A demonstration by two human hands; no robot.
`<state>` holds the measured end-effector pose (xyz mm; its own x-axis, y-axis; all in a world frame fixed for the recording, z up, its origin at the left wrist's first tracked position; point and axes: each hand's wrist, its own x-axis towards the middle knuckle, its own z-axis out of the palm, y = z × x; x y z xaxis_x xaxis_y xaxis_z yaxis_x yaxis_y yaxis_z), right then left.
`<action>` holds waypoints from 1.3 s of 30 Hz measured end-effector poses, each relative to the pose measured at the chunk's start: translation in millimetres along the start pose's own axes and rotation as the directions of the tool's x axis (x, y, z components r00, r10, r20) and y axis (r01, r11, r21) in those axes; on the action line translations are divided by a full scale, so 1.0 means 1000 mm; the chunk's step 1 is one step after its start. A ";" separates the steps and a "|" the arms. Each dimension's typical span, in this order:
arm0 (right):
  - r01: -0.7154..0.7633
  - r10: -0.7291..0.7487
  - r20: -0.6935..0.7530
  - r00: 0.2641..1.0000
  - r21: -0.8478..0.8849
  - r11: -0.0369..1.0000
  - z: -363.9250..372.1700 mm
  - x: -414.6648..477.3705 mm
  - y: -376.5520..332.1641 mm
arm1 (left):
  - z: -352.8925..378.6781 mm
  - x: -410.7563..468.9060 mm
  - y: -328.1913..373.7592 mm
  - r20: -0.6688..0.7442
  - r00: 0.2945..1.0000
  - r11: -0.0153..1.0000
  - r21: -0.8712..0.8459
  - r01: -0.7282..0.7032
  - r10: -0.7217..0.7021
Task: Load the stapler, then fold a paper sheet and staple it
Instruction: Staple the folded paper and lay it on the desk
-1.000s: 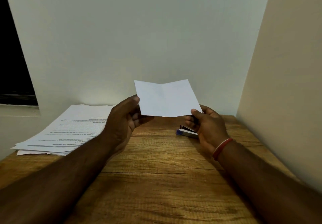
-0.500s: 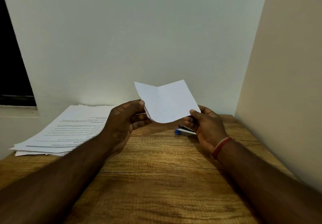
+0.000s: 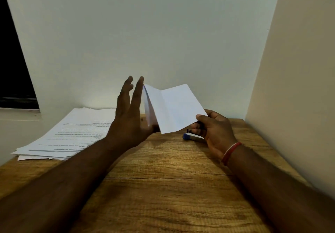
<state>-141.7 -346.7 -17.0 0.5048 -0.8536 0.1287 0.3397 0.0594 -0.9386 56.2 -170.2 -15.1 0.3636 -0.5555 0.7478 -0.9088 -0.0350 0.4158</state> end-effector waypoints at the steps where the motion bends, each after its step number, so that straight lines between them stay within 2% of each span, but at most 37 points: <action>1: 0.005 -0.005 0.003 1.000 -0.020 1.000 0.000 0.000 0.000 | -0.001 0.000 0.004 -0.011 0.999 0.997 0.060 -0.048 0.049; 5: 0.007 -0.007 -0.005 1.000 -0.053 0.999 0.003 -0.002 0.002 | 0.003 -0.004 0.023 -0.002 0.983 0.961 0.212 -0.178 0.182; 10: 0.021 -0.024 -0.030 0.999 -0.076 0.997 0.001 -0.001 0.002 | 0.009 -0.004 0.021 0.074 0.965 0.926 0.272 -0.261 0.251; 13: 0.014 -0.016 -0.026 1.000 -0.076 0.997 0.002 -0.001 0.003 | 0.008 -0.005 0.013 0.205 0.967 0.962 0.194 -0.193 0.152; 17: 0.022 -0.025 -0.053 0.998 -0.055 0.998 -0.001 0.004 0.006 | 0.002 -0.007 0.005 0.372 0.928 1.000 -0.016 0.006 0.000; 22: 0.014 -0.010 -0.143 0.990 0.028 0.999 -0.007 0.009 0.002 | 0.002 -0.001 -0.018 0.267 0.959 0.972 -0.182 0.150 -0.098; 28: -0.019 0.037 -0.217 0.976 0.087 0.996 -0.014 0.017 0.000 | 0.005 0.000 -0.034 0.238 0.967 0.978 -0.162 0.133 -0.092; 39: -0.023 0.039 -0.229 0.973 0.072 0.997 -0.015 0.021 0.002 | 0.007 0.001 -0.032 0.240 0.969 0.982 -0.158 0.100 -0.060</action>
<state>-142.2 -372.2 -20.8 0.3225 -0.9465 0.0154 0.3840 0.1159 -0.9161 84.0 -175.4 -31.3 0.3576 -0.7353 0.5757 -0.8240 0.0416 0.5650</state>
